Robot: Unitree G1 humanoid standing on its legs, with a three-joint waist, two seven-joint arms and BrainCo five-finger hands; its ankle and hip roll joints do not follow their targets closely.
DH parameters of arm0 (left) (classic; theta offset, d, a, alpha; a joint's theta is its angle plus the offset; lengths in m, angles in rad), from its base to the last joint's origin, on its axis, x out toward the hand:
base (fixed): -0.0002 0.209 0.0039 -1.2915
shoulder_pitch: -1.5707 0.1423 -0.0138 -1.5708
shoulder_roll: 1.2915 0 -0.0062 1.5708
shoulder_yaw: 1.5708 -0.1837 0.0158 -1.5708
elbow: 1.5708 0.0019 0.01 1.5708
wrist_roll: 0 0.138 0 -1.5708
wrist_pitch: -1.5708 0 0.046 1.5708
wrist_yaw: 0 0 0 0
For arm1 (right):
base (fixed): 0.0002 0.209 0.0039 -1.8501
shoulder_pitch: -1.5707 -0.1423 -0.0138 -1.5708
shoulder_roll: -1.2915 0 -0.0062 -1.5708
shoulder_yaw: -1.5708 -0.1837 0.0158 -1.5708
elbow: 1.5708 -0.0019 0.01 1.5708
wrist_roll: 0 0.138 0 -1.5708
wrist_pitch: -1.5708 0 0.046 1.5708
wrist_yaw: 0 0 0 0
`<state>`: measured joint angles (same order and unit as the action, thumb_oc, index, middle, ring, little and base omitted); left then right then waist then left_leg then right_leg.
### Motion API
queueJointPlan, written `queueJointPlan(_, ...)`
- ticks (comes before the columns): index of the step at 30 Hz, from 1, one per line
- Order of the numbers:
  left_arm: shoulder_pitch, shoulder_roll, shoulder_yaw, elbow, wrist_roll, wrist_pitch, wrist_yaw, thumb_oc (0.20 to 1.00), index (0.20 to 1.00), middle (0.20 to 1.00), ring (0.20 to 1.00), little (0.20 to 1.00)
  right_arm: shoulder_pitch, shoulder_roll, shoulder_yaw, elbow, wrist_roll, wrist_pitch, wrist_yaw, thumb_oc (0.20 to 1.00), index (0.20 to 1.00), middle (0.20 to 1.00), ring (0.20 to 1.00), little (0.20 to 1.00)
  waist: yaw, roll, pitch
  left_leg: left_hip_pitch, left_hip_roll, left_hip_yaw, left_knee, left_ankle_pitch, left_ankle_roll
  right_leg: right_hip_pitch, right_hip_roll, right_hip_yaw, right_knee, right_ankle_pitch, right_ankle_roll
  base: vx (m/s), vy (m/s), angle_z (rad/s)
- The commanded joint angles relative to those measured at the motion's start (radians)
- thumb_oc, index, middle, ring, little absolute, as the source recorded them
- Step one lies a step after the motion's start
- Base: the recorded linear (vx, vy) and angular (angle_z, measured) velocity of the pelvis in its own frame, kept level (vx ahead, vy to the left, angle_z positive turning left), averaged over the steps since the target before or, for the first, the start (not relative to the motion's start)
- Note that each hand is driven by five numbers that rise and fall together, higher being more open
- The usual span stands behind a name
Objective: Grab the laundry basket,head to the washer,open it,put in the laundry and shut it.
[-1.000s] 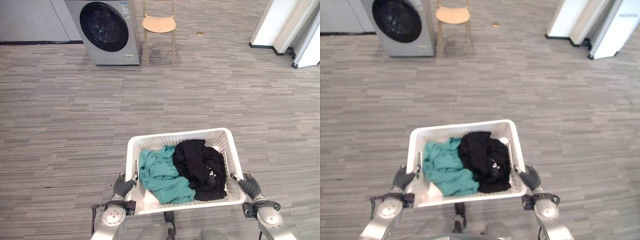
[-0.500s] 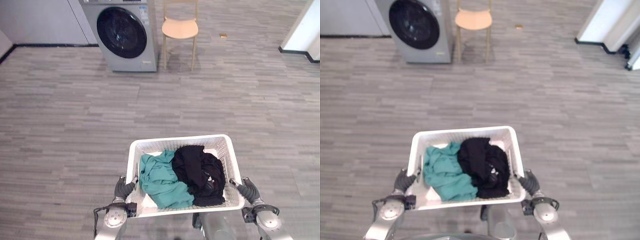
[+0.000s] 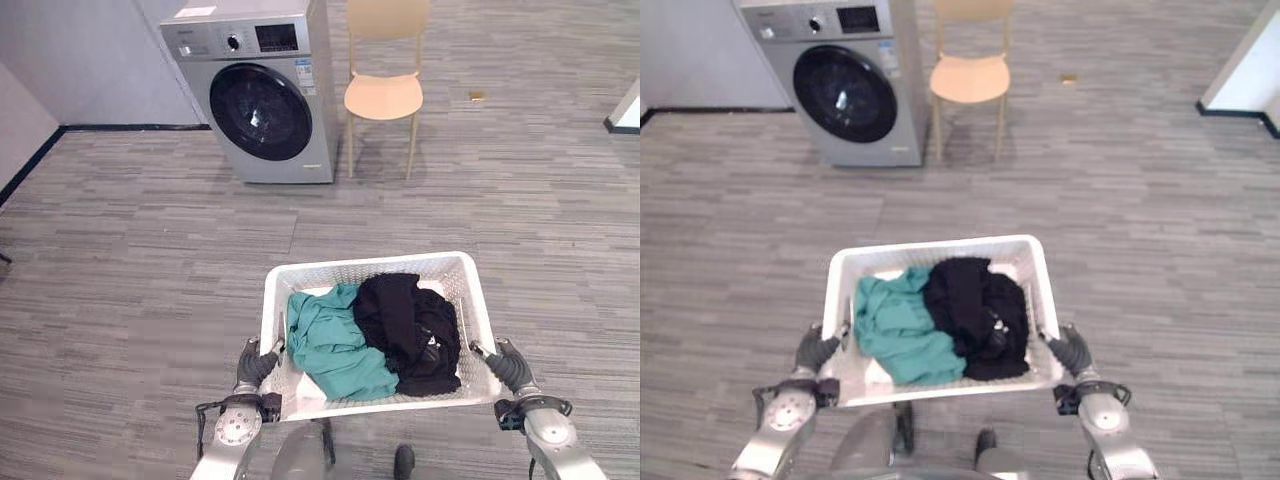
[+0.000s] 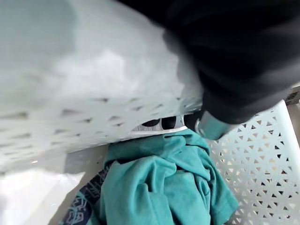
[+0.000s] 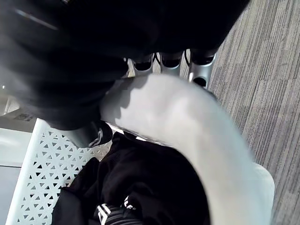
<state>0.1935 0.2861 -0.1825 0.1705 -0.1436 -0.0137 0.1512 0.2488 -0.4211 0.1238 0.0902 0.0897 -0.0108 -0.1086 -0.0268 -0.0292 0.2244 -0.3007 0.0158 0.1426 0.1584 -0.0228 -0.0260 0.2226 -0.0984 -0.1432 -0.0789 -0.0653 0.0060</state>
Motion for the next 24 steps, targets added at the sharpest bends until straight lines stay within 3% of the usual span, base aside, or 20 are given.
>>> queueJointPlan(1, -0.009, 0.031, -0.033, -0.09, -0.017, -0.087, -0.09, 0.2, 0.2, 0.2, 0.2, 0.2, -0.058, 0.027, -0.028, -0.113, 0.105, -0.124, 0.029, 0.2, 0.2, 0.2, 0.2, 0.2, 0.023, 0.01, -0.017, 0.103, -0.009, -0.009, -0.023, 0.076, -0.018, -0.092, 0.101, 0.03, 0.059, -0.048, 0.04, 0.26, -0.014, -0.24)
queueJointPlan(5, 0.004, 0.03, -0.031, -0.089, -0.005, -0.079, -0.092, 0.2, 0.2, 0.2, 0.2, 0.2, -0.065, 0.036, -0.019, -0.101, 0.102, -0.126, 0.026, 0.2, 0.2, 0.2, 0.2, 0.2, 0.051, 0.01, -0.023, 0.064, -0.039, -0.011, -0.078, 0.141, -0.015, -0.028, 0.146, 0.098, 0.086, -0.092, 0.021, 0.42, 0.001, -0.5)
queueJointPlan(6, 0.017, 0.032, -0.027, -0.086, -0.008, -0.08, -0.104, 0.2, 0.2, 0.2, 0.2, 0.2, -0.057, 0.044, -0.014, -0.099, 0.097, -0.126, 0.04, 0.2, 0.2, 0.2, 0.2, 0.2, 0.055, 0.007, -0.046, 0.1, -0.034, 0.009, -0.103, 0.117, 0.006, -0.005, 0.153, 0.105, 0.098, -0.125, 0.026, 0.41, 0.036, -0.25)
queueJointPlan(8, 0.021, 0.035, -0.024, -0.084, -0.01, -0.078, -0.106, 0.2, 0.2, 0.2, 0.2, 0.2, -0.061, 0.049, -0.007, -0.093, 0.095, -0.121, 0.045, 0.2, 0.2, 0.2, 0.2, 0.2, 0.058, -0.008, -0.055, 0.11, -0.045, 0.003, -0.085, 0.105, 0.019, -0.001, 0.142, 0.117, 0.124, -0.13, 0.03, 0.36, 0.066, -0.41)
queueJointPlan(9, 0.021, 0.038, -0.023, -0.08, -0.01, -0.077, -0.101, 0.2, 0.2, 0.2, 0.2, 0.2, -0.067, 0.055, -0.001, -0.091, 0.09, -0.122, 0.05, 0.2, 0.2, 0.2, 0.2, 0.2, 0.063, -0.013, -0.066, 0.121, -0.046, 0.006, -0.08, 0.087, 0.027, -0.013, 0.135, 0.122, 0.167, -0.122, 0.046, 0.51, 0.12, -0.61)
queueJointPlan(10, 0.023, 0.043, -0.024, -0.079, -0.019, -0.077, -0.102, 0.2, 0.2, 0.2, 0.2, 0.2, -0.085, 0.064, 0.011, -0.082, 0.082, -0.122, 0.056, 0.2, 0.2, 0.2, 0.2, 0.2, 0.07, -0.021, -0.08, 0.161, -0.047, 0.042, -0.084, 0.05, 0.045, -0.038, 0.104, 0.111, 0.251, -0.09, 0.092, 0.34, 0.087, -0.64)
queueJointPlan(11, 0.022, 0.043, -0.024, -0.079, -0.019, -0.077, -0.102, 0.2, 0.2, 0.2, 0.2, 0.2, -0.086, 0.064, 0.011, -0.082, 0.082, -0.122, 0.055, 0.2, 0.2, 0.2, 0.2, 0.2, 0.073, -0.019, -0.082, 0.158, -0.043, 0.044, -0.086, 0.053, 0.045, -0.042, 0.107, 0.113, 0.25, -0.086, 0.091, 0.3, 0.074, -0.61)
queueJointPlan(12, 0.024, 0.05, -0.026, -0.082, -0.02, -0.076, -0.103, 0.2, 0.2, 0.2, 0.2, 0.2, -0.092, 0.067, 0.016, -0.085, 0.079, -0.119, 0.063, 0.2, 0.2, 0.2, 0.2, 0.2, 0.073, -0.024, -0.08, 0.18, -0.041, 0.059, -0.085, 0.035, 0.059, -0.08, 0.093, 0.121, 0.331, -0.036, 0.121, 0.17, 0.024, -0.52)
queueJointPlan(14, 0.02, 0.06, -0.014, -0.08, -0.024, -0.078, -0.095, 0.2, 0.2, 0.2, 0.2, 0.2, -0.108, 0.075, 0.022, -0.081, 0.071, -0.123, 0.062, 0.2, 0.2, 0.2, 0.2, 0.2, 0.074, -0.018, -0.076, 0.223, -0.035, 0.085, -0.085, 0.0, 0.074, -0.147, 0.054, 0.079, 0.444, 0.015, 0.173, 0.27, 0.029, -0.39)
queueJointPlan(15, 0.019, 0.062, -0.01, -0.083, -0.025, -0.079, -0.092, 0.2, 0.2, 0.2, 0.2, 0.2, -0.116, 0.083, 0.031, -0.077, 0.071, -0.12, 0.064, 0.2, 0.2, 0.2, 0.2, 0.2, 0.072, -0.011, -0.076, 0.251, -0.028, 0.098, -0.092, -0.014, 0.077, -0.181, 0.03, 0.047, 0.459, 0.022, 0.175, 0.27, 0.018, -0.41)
queueJointPlan(18, 0.019, 0.07, 0.002, -0.101, -0.044, -0.084, -0.083, 0.2, 0.2, 0.2, 0.2, 0.2, -0.127, 0.085, 0.041, -0.083, 0.078, -0.116, 0.069, 0.2, 0.2, 0.2, 0.2, 0.2, 0.059, 0.02, -0.071, 0.328, -0.007, 0.099, -0.124, -0.048, 0.071, -0.276, 0.001, -0.036, 0.398, -0.01, 0.138, 0.29, -0.017, -0.45)
queueJointPlan(20, 0.021, 0.071, 0.003, -0.11, -0.049, -0.088, -0.082, 0.2, 0.2, 0.2, 0.2, 0.2, -0.128, 0.083, 0.041, -0.086, 0.087, -0.116, 0.067, 0.2, 0.2, 0.2, 0.2, 0.2, 0.045, 0.023, -0.062, 0.382, -0.01, 0.082, -0.129, -0.088, 0.065, -0.325, -0.014, -0.052, 0.321, -0.014, 0.131, 0.4, -0.089, -0.34)
queueJointPlan(21, 0.027, 0.067, 0.008, -0.112, -0.05, -0.092, -0.08, 0.2, 0.2, 0.2, 0.2, 0.2, -0.127, 0.081, 0.043, -0.086, 0.096, -0.116, 0.063, 0.2, 0.2, 0.2, 0.2, 0.2, 0.032, 0.022, -0.048, 0.411, -0.008, 0.088, -0.128, -0.102, 0.06, -0.364, -0.022, -0.069, 0.209, 0.041, 0.131, 0.34, -0.1, -0.12)
queueJointPlan(24, 0.022, 0.062, 0.022, -0.11, -0.046, -0.096, -0.074, 0.2, 0.2, 0.2, 0.2, 0.2, -0.123, 0.084, 0.038, -0.089, 0.096, -0.114, 0.061, 0.2, 0.2, 0.2, 0.2, 0.2, 0.022, 0.028, -0.038, 0.457, 0.002, 0.075, -0.13, -0.134, 0.044, -0.407, -0.037, -0.097, 0.117, 0.077, 0.15, 0.3, -0.118, 0.04)
